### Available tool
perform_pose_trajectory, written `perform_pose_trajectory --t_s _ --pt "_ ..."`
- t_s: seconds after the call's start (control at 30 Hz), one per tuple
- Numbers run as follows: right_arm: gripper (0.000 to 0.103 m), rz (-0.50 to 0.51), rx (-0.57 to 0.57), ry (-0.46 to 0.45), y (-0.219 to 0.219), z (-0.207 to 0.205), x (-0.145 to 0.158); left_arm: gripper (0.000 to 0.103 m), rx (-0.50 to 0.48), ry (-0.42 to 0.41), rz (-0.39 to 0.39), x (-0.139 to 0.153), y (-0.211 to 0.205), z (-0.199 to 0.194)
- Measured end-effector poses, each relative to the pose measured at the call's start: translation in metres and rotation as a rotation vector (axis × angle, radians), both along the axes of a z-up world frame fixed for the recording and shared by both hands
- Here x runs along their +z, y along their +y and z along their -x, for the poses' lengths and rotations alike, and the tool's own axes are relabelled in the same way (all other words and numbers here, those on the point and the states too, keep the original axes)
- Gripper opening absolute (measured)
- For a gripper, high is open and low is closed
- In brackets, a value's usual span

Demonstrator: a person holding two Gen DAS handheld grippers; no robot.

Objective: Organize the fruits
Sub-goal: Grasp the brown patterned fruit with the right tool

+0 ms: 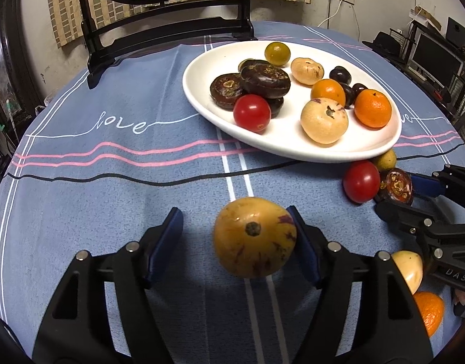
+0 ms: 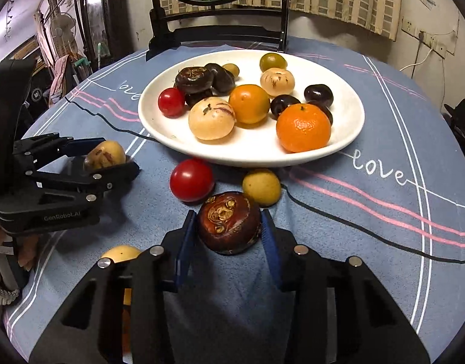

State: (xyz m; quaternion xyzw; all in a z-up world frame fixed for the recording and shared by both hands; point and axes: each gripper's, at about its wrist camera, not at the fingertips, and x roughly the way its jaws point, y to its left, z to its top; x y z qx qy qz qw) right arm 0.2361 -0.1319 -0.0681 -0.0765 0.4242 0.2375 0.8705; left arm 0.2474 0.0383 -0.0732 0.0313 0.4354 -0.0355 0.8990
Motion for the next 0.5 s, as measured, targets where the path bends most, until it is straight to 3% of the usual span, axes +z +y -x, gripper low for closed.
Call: perform_pose_trajectory --t_s 0.07,0.13,0.2,0.43,0.5 --pt "0.042 -0.001 0.0 0.001 0.0 0.0 0.0 0.066 -0.004 -0.004 0.003 0.0 0.0 0.001" --pt "0.042 -0.005 0.001 0.003 -0.001 0.0 0.0 0.044 -0.036 -0.016 0.016 0.002 -0.004 0.004" --pt "0.042 -0.009 0.003 0.004 -0.002 0.0 0.0 0.045 -0.048 -0.024 -0.01 0.002 -0.01 0.006" --pt "0.042 -0.021 0.002 0.009 -0.005 0.002 0.001 0.045 -0.05 -0.022 0.05 0.004 -0.006 0.012" --pt "0.042 -0.034 -0.001 0.005 -0.008 0.003 0.004 0.045 -0.055 -0.063 0.022 0.011 -0.011 0.022"
